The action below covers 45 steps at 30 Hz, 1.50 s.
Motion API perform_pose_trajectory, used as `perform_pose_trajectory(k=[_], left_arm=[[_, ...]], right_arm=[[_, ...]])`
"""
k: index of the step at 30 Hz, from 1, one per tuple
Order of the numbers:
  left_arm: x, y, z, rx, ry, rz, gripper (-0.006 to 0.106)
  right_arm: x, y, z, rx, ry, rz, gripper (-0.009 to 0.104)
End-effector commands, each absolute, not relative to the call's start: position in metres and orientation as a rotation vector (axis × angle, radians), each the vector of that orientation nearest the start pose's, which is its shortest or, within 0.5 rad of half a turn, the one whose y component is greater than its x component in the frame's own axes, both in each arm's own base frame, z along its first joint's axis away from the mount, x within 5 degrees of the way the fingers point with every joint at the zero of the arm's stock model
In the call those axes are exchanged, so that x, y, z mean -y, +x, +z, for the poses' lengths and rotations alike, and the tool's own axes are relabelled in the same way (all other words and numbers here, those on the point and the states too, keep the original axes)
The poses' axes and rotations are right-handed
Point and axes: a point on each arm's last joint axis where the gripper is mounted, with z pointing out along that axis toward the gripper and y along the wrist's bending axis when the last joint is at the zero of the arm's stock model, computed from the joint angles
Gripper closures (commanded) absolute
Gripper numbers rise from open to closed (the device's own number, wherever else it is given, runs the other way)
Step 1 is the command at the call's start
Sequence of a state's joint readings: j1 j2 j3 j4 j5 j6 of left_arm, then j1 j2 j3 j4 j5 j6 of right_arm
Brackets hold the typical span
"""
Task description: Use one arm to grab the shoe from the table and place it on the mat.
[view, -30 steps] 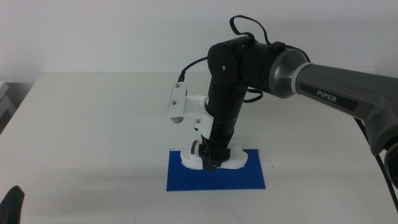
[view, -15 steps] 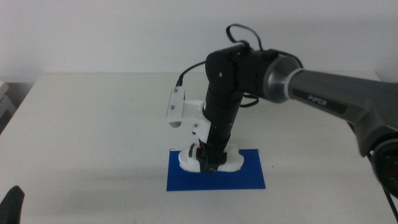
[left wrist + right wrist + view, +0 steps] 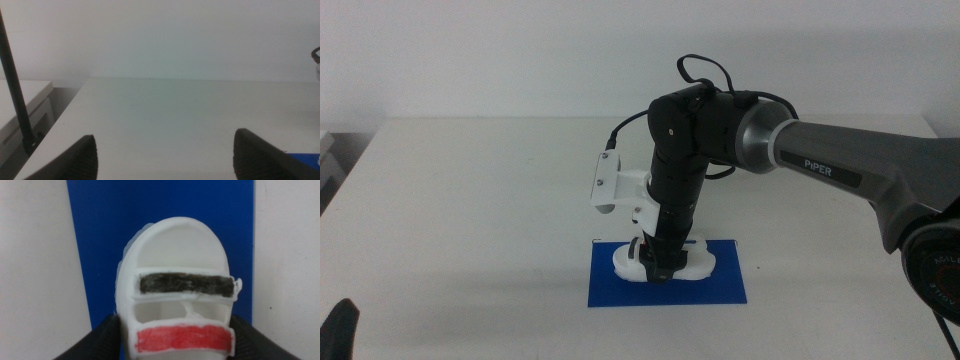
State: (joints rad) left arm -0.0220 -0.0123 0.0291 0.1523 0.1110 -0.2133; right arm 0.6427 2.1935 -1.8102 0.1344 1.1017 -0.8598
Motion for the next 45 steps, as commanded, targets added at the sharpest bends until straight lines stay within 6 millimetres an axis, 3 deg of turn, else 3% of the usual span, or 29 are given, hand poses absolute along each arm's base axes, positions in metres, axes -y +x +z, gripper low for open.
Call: perform_pose_trajectory(k=[1, 2, 4, 7, 12, 16, 23, 29, 32, 36, 45], left_arm=[[0.001, 0.056, 0.199, -1.526, -0.036, -0.07, 0.008], [0.001, 0.056, 0.199, -1.526, -0.036, -0.07, 0.008], [0.001, 0.056, 0.199, -1.526, -0.036, -0.07, 0.008], [0.001, 0.056, 0.199, -1.526, -0.036, -0.07, 0.008], [0.001, 0.056, 0.199, -1.526, -0.036, -0.07, 0.008], [0.001, 0.056, 0.199, -1.526, -0.036, -0.07, 0.008], [0.001, 0.056, 0.199, -1.526, -0.036, -0.07, 0.008], [0.001, 0.056, 0.199, -1.526, -0.036, -0.07, 0.008], [0.001, 0.056, 0.199, -1.526, -0.036, -0.07, 0.008], [0.001, 0.056, 0.199, -1.526, -0.036, -0.07, 0.008], [0.001, 0.056, 0.199, -1.526, -0.036, -0.07, 0.008]], right_arm=[[-0.279, 0.363, 0.225, -2.136, -1.893, 0.134, 0.082], [-0.278, 0.363, 0.222, -2.147, -1.903, 0.138, 0.059], [-0.279, 0.363, 0.222, -2.148, -1.897, 0.137, 0.036], [-0.279, 0.363, 0.222, -2.147, -1.895, 0.138, 0.028], [-0.277, 0.359, 0.241, -2.138, -1.84, 0.159, 0.024], [-0.259, 0.351, 0.289, -2.143, -1.671, 0.148, 0.024], [-0.188, 0.314, 0.355, -2.099, -1.255, 0.11, 0.024], [-0.128, 0.263, 0.376, -1.959, -0.885, 0.122, 0.024], [-0.099, 0.233, 0.377, -1.878, -0.696, 0.129, 0.025], [-0.072, 0.198, 0.361, -1.8, -0.521, 0.13, 0.025], [-0.045, 0.133, 0.312, -1.781, -0.413, 0.148, 0.025]])
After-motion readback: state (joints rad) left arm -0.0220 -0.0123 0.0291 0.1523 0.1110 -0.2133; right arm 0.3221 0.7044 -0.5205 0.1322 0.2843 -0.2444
